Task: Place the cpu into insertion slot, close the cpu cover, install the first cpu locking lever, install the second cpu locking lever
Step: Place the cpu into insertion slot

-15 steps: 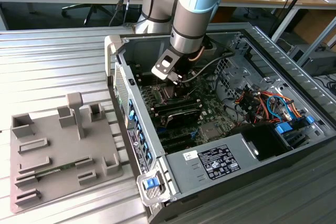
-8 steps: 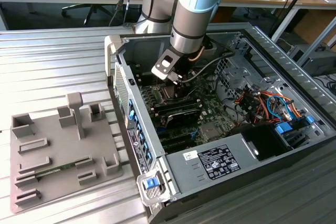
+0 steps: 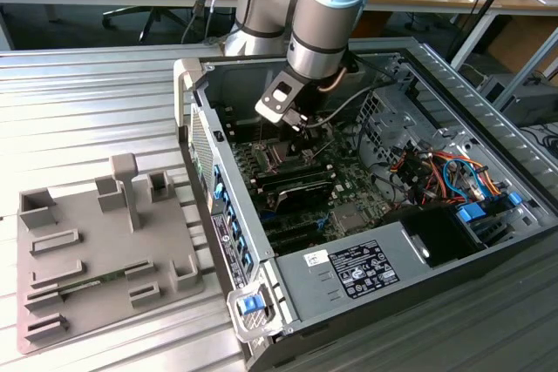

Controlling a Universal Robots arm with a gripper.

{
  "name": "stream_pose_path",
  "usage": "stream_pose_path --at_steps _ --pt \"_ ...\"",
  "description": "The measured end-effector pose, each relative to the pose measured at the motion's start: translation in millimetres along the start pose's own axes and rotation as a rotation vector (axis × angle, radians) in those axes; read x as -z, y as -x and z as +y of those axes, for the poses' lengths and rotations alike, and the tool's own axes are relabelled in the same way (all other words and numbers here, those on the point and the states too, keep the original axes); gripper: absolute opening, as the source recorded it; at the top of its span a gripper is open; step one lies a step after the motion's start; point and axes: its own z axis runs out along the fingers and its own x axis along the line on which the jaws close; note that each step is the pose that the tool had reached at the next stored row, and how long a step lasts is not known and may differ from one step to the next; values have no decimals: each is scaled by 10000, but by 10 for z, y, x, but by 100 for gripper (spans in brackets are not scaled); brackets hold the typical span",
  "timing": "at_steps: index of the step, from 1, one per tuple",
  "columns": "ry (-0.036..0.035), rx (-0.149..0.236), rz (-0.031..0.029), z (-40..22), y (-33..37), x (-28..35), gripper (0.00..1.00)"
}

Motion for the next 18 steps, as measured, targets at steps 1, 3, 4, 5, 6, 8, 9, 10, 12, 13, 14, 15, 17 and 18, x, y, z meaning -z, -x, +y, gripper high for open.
stream_pose_path --at_steps 1,3,4,5,6,8,9,10,12,13,14,15,17,18 --pt "-69 0 -1 15 0 -21 40" --pt "-165 0 -2 24 0 -55 34" --pt "-185 -2 -3 23 0 -64 28" --pt "-197 -3 -3 22 0 -70 22" --pt "-203 -3 -4 22 0 -73 16" --pt "-221 0 -2 25 0 -76 11" --pt "-238 1 2 30 0 -82 11" --pt "-255 -2 -2 30 1 -88 11" --pt "-272 -2 -6 29 1 -97 11" --pt "-276 -2 -8 29 2 -99 11" --pt "-276 -2 -7 29 2 -99 11" --pt "-274 -2 -3 29 2 -94 11" --pt "-273 -2 0 32 1 -46 11" --pt "-274 -2 -2 33 1 -23 11"
